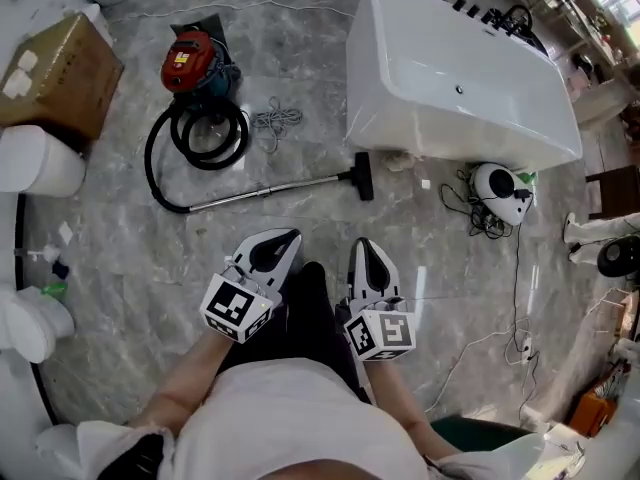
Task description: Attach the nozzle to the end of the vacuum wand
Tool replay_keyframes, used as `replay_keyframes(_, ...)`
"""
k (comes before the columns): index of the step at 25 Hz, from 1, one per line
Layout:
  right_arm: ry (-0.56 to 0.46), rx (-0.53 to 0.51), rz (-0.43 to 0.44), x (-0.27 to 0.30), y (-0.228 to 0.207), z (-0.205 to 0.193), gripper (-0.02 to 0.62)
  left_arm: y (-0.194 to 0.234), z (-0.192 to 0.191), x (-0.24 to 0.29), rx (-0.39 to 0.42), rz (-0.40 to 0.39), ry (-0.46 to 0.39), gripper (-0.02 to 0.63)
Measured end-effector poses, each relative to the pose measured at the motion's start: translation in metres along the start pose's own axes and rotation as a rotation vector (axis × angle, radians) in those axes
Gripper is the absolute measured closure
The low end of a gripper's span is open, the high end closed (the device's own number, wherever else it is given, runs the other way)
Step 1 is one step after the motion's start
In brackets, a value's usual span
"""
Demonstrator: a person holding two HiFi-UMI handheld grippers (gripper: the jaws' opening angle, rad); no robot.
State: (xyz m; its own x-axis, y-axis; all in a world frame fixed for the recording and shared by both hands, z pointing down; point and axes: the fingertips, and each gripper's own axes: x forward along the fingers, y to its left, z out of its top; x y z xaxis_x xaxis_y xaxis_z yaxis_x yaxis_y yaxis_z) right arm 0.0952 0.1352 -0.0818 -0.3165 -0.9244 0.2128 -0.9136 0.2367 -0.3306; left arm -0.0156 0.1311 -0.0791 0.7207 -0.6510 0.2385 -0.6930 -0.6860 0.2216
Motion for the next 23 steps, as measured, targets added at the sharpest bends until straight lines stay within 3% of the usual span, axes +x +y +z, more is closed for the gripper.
replay_keyframes(5, -0.059, 0.020, -0.044, -0.042, 0.027, 0.003, 0.580, -0.026, -0.002, -0.038, 0.015, -0.026, -0.014, 0.597)
replay_keyframes(9, -0.084, 0.021, -0.035, -0.061, 0.049, 0.003, 0.580, -0.036, 0.004, -0.060, -0.022, -0.036, -0.032, 0.597)
replay_keyframes(12, -0.098, -0.005, -0.039, -0.066, 0.060, 0.003, 0.580, -0.040, 0.006, -0.070, 0.012, -0.032, -0.041, 0.597)
replay_keyframes(23, -0.120, -0.024, -0.076, -0.080, 0.056, 0.006, 0.580, -0.038, 0.001, -0.078, 0.015, -0.018, -0.034, 0.597)
